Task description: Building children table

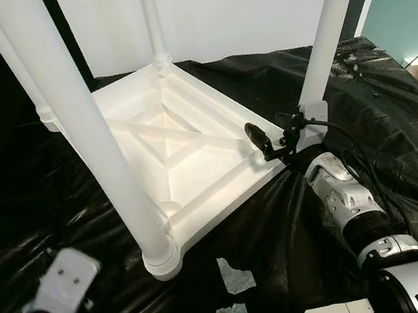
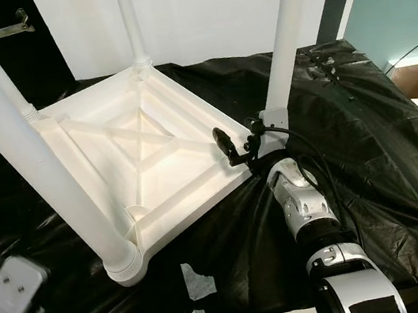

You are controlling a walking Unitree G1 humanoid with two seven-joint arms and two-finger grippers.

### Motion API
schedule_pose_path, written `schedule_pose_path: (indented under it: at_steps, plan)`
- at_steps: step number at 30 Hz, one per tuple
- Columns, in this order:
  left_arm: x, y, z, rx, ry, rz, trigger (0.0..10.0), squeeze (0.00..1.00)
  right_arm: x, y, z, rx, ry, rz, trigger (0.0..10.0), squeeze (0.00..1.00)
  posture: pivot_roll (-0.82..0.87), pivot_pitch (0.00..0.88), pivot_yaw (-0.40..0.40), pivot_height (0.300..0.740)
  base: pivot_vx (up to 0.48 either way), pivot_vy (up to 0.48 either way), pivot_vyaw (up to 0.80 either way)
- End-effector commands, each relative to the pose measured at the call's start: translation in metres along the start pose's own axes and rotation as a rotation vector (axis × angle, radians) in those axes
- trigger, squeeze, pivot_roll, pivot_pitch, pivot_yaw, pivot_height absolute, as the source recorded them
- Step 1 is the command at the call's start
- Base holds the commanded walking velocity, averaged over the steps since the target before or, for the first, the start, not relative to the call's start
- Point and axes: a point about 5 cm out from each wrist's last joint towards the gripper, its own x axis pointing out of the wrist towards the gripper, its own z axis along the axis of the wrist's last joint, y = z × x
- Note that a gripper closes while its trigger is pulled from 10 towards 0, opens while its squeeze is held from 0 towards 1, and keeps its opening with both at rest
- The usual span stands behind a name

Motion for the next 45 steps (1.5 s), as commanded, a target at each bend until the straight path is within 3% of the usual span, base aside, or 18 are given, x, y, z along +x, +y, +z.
schedule_pose_path:
  at_steps: [1, 4, 9, 12, 14, 16, 21, 23, 26, 27, 38, 40, 41, 45]
  plan:
    - [0.003, 0.009, 0.002, 0.004, -0.031, 0.101, 10.0, 0.00, -0.007, -0.007, -0.005, -0.011, 0.015, -0.024, 10.0, 0.00, 0.20, 0.044, -0.033, 0.740, 0.000, 0.000, 0.00]
    - [0.012, 0.014, 0.009, -0.031, -0.098, 0.146, 10.0, 0.00, -0.010, -0.002, -0.009, -0.019, 0.026, 0.011, 10.0, 0.00, 0.19, 0.045, -0.029, 0.740, 0.000, 0.000, 0.00]
    - [0.025, 0.005, 0.020, -0.125, -0.220, 0.162, 10.0, 0.00, -0.017, 0.002, -0.013, -0.037, 0.035, 0.050, 10.0, 0.00, 0.18, 0.046, -0.026, 0.740, 0.000, 0.000, 0.00]
    - [0.027, 0.003, 0.021, -0.129, -0.235, 0.163, 10.0, 0.00, -0.018, 0.003, -0.013, -0.039, 0.035, 0.051, 10.0, 0.00, 0.18, 0.046, -0.026, 0.740, 0.000, 0.000, 0.00]
    - [0.039, 0.002, 0.029, -0.155, -0.298, 0.211, 10.0, 0.00, -0.024, 0.003, -0.015, -0.047, 0.046, 0.062, 10.0, 0.00, 0.16, 0.044, -0.030, 0.740, 0.000, 0.000, 0.00]
    - [0.041, 0.001, 0.031, -0.159, -0.318, 0.222, 10.0, 0.00, -0.025, 0.003, -0.015, -0.049, 0.049, 0.064, 10.0, 0.00, 0.16, 0.044, -0.030, 0.740, 0.000, 0.000, 0.00]
    - [0.051, 0.008, 0.042, -0.247, -0.426, 0.291, 10.0, 0.00, -0.034, 0.003, -0.018, -0.075, 0.065, 0.076, 10.0, 0.00, 0.14, 0.041, -0.033, 0.740, 0.000, 0.000, 0.00]
    - [0.062, 0.011, 0.046, -0.290, -0.468, 0.311, 10.0, 0.00, -0.042, 0.005, -0.022, -0.114, 0.092, 0.075, 10.0, 0.00, 0.13, 0.040, -0.037, 0.740, 0.000, 0.000, 0.00]
    - [0.064, 0.011, 0.047, -0.296, -0.472, 0.312, 10.0, 0.00, -0.043, 0.006, -0.022, -0.117, 0.097, 0.075, 10.0, 0.00, 0.13, 0.040, -0.037, 0.740, 0.000, 0.000, 0.00]
    - [0.072, 0.012, 0.050, -0.343, -0.504, 0.298, 10.0, 0.00, -0.051, 0.007, -0.027, -0.135, 0.124, 0.075, 10.0, 0.00, 0.12, 0.039, -0.039, 0.740, 0.000, 0.000, 0.00]
    - [0.088, 0.018, 0.069, -0.390, -0.610, 0.267, 10.0, 0.00, -0.074, 0.003, -0.040, -0.149, 0.194, 0.032, 10.0, 0.00, 0.09, 0.037, -0.031, 0.740, 0.000, 0.000, 0.00]
    - [0.094, 0.019, 0.078, -0.344, -0.633, 0.239, 10.0, 0.00, -0.080, 0.001, -0.046, -0.164, 0.225, 0.015, 10.0, 0.00, 0.09, 0.038, -0.028, 0.740, 0.000, 0.000, 0.00]
    - [0.098, 0.013, 0.087, -0.360, -0.673, 0.177, 10.0, 0.00, -0.079, -0.003, -0.051, -0.189, 0.275, -0.032, 10.0, 0.00, 0.09, 0.037, -0.027, 0.740, 0.000, 0.000, 0.00]
    - [0.098, 0.001, 0.094, -0.441, -0.729, 0.053, 10.0, 0.00, -0.075, -0.004, -0.051, -0.195, 0.287, -0.062, 10.0, 0.00, 0.08, 0.037, -0.023, 0.740, 0.000, 0.000, 0.00]
